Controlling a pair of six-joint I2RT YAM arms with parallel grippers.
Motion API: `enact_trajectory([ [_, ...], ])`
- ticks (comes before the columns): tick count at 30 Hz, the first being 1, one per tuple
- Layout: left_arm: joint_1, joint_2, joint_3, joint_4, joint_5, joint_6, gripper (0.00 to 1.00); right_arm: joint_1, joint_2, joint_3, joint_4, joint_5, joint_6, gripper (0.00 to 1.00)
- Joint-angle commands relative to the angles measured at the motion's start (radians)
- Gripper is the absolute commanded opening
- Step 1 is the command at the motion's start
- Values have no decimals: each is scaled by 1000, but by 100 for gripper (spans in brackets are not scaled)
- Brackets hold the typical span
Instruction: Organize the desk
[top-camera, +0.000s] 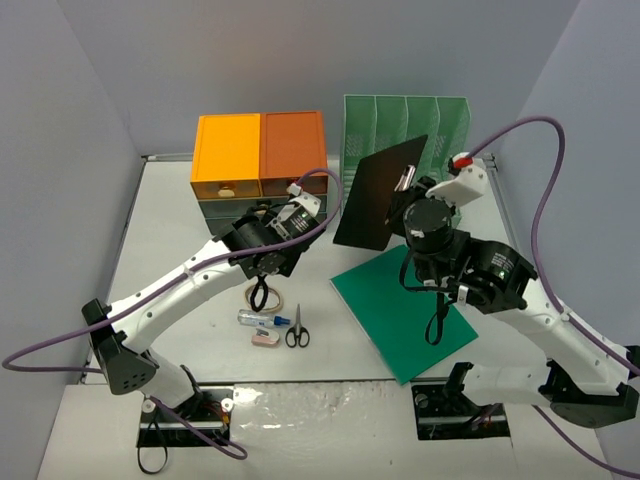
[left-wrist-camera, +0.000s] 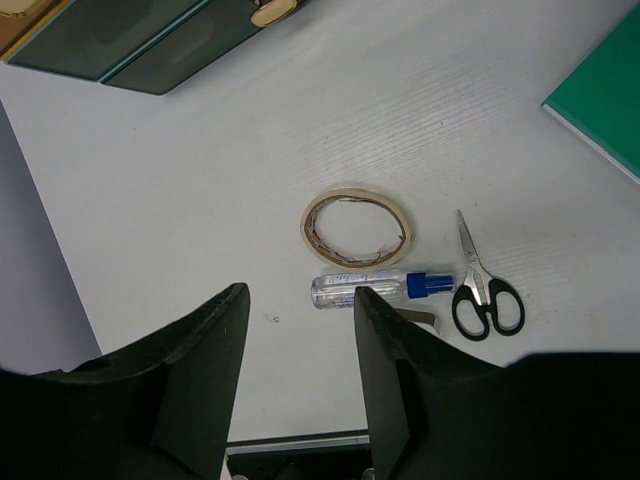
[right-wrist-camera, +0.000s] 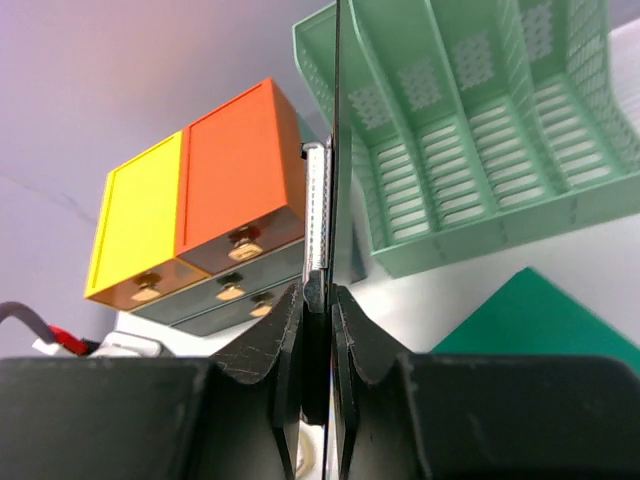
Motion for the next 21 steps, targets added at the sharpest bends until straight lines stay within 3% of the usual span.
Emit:
enact_trajectory([
  [1, -8, -39, 23, -19, -31, -10, 43, -2, 74, 116, 40, 94, -183, 0],
  [10, -8, -46, 14, -20, -43, -9, 43, -16, 187, 210, 53, 148, -356, 0],
  [21, -7, -41, 17, -9, -55, 5, 43, -197, 246, 245, 217, -50, -547, 0],
])
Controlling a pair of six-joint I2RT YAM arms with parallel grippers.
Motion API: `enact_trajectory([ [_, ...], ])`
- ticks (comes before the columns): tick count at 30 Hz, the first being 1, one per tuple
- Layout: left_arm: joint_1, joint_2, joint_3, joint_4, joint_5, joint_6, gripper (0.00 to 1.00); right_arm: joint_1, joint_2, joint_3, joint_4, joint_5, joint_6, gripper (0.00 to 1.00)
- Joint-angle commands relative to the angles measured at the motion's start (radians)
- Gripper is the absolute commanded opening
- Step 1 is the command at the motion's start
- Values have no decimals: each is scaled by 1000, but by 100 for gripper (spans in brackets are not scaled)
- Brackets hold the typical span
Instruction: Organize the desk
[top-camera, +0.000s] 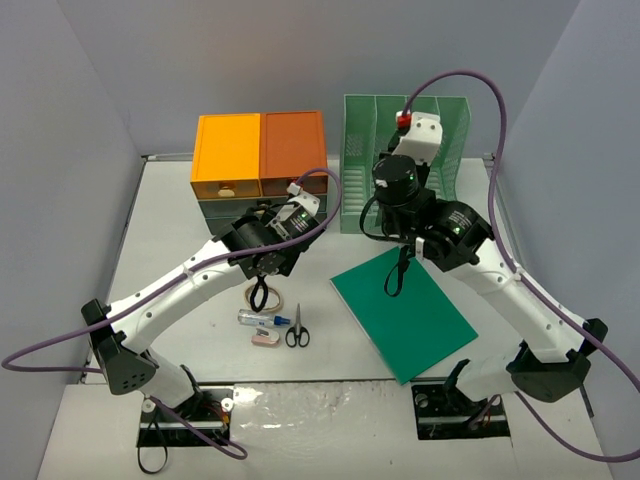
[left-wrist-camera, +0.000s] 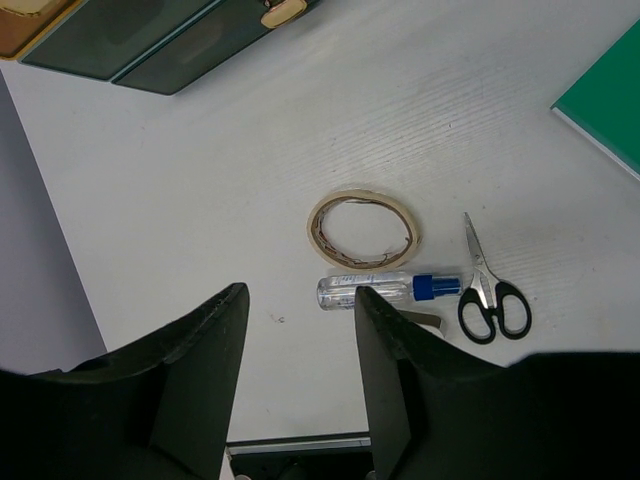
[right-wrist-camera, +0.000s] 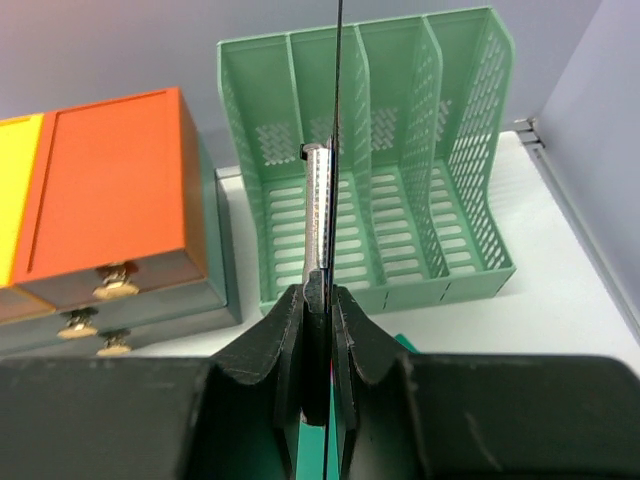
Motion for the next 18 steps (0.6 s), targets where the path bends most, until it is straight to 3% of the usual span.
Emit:
enact_trajectory([
  [1, -7, -39, 18, -6, -38, 6, 43, -72, 5, 56, 176, -75, -100, 0],
  [10, -5, -35, 12, 2, -48, 20, 43, -161, 103, 138, 286, -200, -233, 0],
  [18, -5, -29, 13, 8, -62, 32, 44, -253, 157, 143, 334, -302, -255, 0],
])
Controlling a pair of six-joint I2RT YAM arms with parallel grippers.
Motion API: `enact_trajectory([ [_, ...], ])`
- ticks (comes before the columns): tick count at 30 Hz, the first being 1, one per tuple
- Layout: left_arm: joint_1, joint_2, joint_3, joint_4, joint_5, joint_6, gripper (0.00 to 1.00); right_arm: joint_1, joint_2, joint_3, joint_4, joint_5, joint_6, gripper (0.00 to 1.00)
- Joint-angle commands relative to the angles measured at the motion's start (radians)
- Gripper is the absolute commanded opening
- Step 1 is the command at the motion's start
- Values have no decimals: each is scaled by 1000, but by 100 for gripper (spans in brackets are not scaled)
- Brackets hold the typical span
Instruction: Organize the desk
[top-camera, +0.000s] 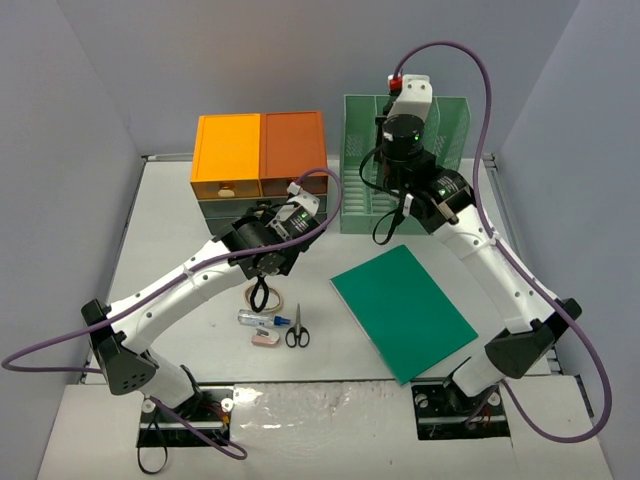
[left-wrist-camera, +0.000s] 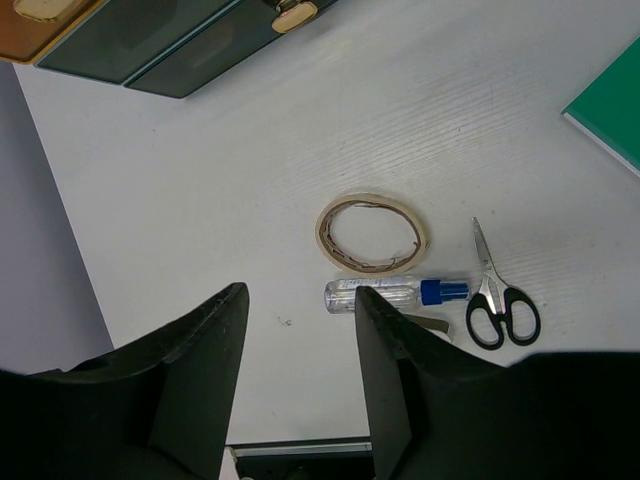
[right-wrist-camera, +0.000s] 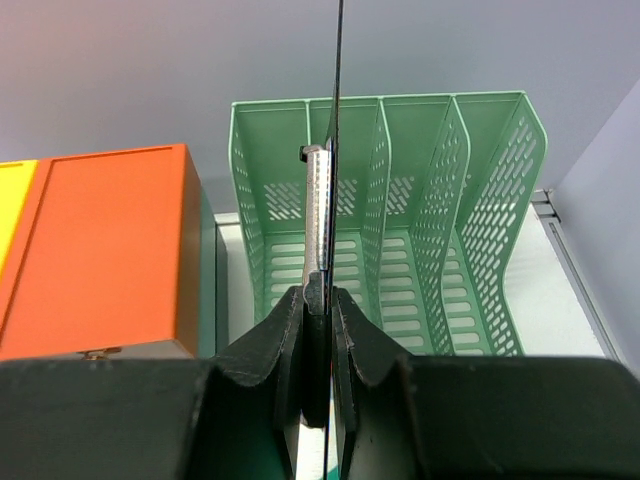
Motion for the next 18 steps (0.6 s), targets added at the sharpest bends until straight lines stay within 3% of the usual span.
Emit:
enact_trajectory([
  [1, -5, -28, 15, 4, -44, 24, 44, -48, 10, 45, 129, -61, -39, 0],
  [18, -4, 11, 40, -3, -54, 33, 43, -157, 30, -44, 166, -188, -12, 0],
])
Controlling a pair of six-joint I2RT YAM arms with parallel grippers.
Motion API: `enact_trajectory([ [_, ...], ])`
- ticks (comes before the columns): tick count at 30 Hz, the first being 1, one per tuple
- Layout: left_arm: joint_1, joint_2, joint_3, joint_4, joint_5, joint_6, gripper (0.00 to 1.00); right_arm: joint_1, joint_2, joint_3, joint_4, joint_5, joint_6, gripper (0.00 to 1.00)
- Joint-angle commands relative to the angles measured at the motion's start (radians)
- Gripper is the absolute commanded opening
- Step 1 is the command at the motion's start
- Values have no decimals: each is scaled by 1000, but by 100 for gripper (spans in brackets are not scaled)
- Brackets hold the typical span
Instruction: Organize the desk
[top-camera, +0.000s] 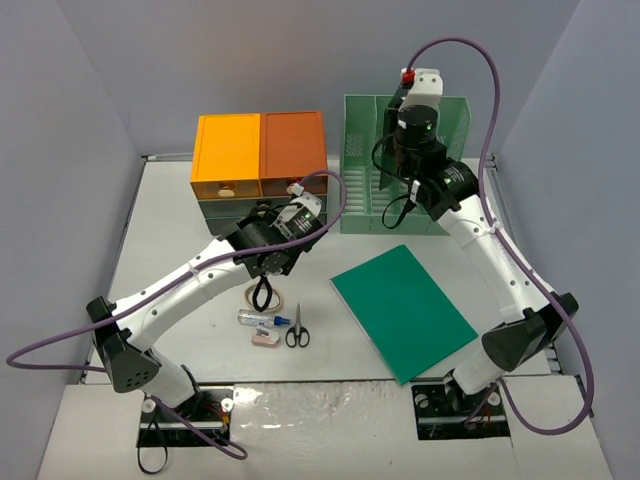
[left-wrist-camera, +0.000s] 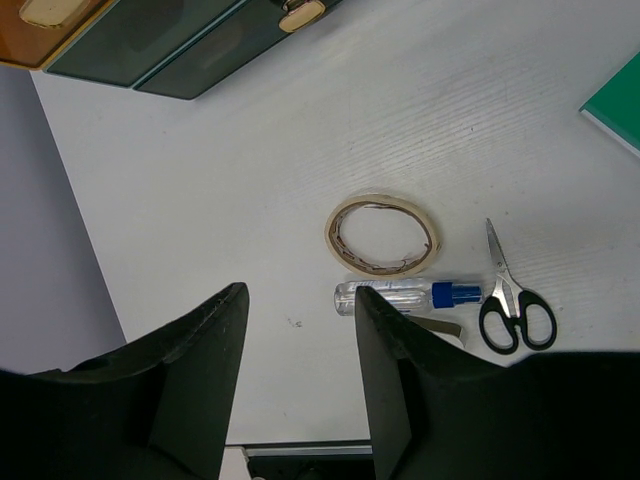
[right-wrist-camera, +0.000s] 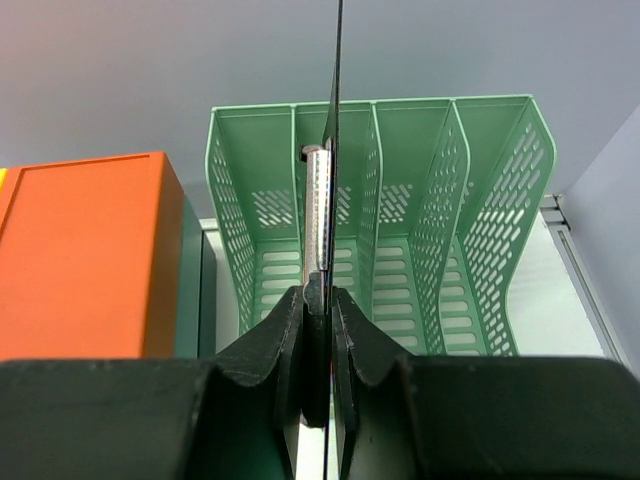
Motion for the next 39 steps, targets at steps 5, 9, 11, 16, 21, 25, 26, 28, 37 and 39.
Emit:
enact_trajectory([
  [5, -4, 1, 43, 0, -35, 14, 44, -33, -5, -68, 117, -45, 18, 0],
  [9, -4, 10, 42, 3, -35, 19, 44, -44, 3, -106, 127, -64, 30, 0],
  [11, -2, 14, 44, 5, -34, 20, 44, -51, 11, -126, 134, -74, 34, 0],
  [16, -1, 26, 58, 7, -35, 29, 44, -69, 39, -163, 139, -111, 55, 0],
  [21, 5, 31, 64, 7, -33, 37, 44, -102, 94, -92, 53, -164, 91, 0],
  [25, 8, 33, 63, 13, -30, 38, 44, -115, 145, -2, -39, -185, 110, 0],
  [26, 9, 33, 63, 13, -29, 37, 44, -115, 155, 13, -54, -188, 115, 0],
  [28, 10, 34, 60, 14, -25, 37, 44, -118, 175, 38, -81, -198, 122, 0],
  [37, 13, 35, 56, 21, -23, 38, 43, -124, 210, 57, -105, -210, 116, 0],
  [39, 13, 33, 54, 20, -23, 37, 43, -125, 215, 47, -88, -204, 109, 0],
])
